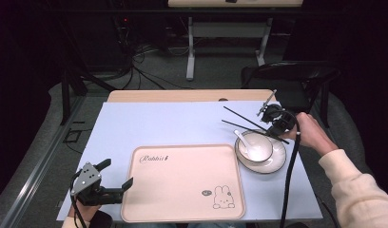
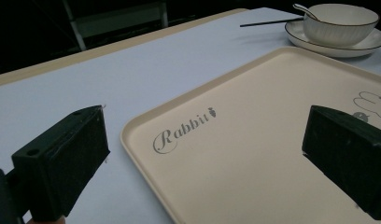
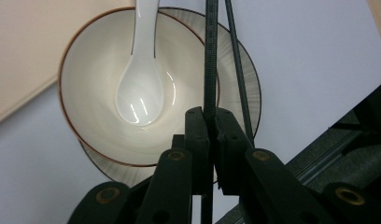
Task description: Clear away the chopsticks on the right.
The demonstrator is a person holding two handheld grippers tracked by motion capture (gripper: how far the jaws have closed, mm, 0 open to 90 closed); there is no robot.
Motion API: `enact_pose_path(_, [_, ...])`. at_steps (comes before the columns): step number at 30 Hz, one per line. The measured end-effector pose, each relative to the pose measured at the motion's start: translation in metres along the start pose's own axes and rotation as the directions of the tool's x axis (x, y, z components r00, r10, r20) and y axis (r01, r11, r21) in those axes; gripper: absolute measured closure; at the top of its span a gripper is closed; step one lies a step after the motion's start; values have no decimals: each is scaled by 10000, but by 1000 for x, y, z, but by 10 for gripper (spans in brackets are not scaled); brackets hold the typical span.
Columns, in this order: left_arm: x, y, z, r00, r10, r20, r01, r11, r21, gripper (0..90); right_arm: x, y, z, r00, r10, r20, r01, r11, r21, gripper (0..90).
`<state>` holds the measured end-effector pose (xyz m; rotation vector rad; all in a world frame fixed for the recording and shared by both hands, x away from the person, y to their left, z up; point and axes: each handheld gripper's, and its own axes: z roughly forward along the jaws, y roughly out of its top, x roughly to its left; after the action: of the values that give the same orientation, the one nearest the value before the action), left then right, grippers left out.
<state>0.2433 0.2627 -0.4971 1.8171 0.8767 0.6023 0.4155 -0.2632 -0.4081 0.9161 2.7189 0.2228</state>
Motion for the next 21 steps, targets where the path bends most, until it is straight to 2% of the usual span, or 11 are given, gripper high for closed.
enact_pose_path(4, [0,0,0,10000,-8,7,8,10000,-13,1,11,2,-6,9980,620,-119,-620,9981,7,852])
enact_pose_path(6, [1,0,-1,10000,-38,-8,38,10000,-33,0,17,2,-9,9940,1082,-158,-1081,9941,104,853])
enact_pose_path(13, [1,0,-1,10000,-58,-30,58,10000,-41,0,36,5,-14,9859,1632,-371,-1627,9865,166,853])
enact_pose_path(14, [1,0,-1,10000,-73,-36,73,10000,-50,0,39,5,-14,9801,1938,-425,-1932,9810,181,853])
enact_pose_path(16, [1,0,-1,10000,-86,-43,86,9999,-54,0,43,5,-15,9789,1991,-458,-1986,9800,144,852])
enact_pose_path(17, [1,0,-1,9999,-91,-46,91,9999,-53,1,44,5,-15,9753,2157,-469,-2151,9764,171,853])
enact_pose_path(18, [1,0,-1,10000,-93,-36,93,9999,-63,0,48,5,-15,9681,2440,-564,-2435,9698,148,853])
enact_pose_path(21, [1,0,-1,10000,-69,-31,69,10000,-37,1,56,6,-14,9602,2657,-855,-2650,9640,201,853])
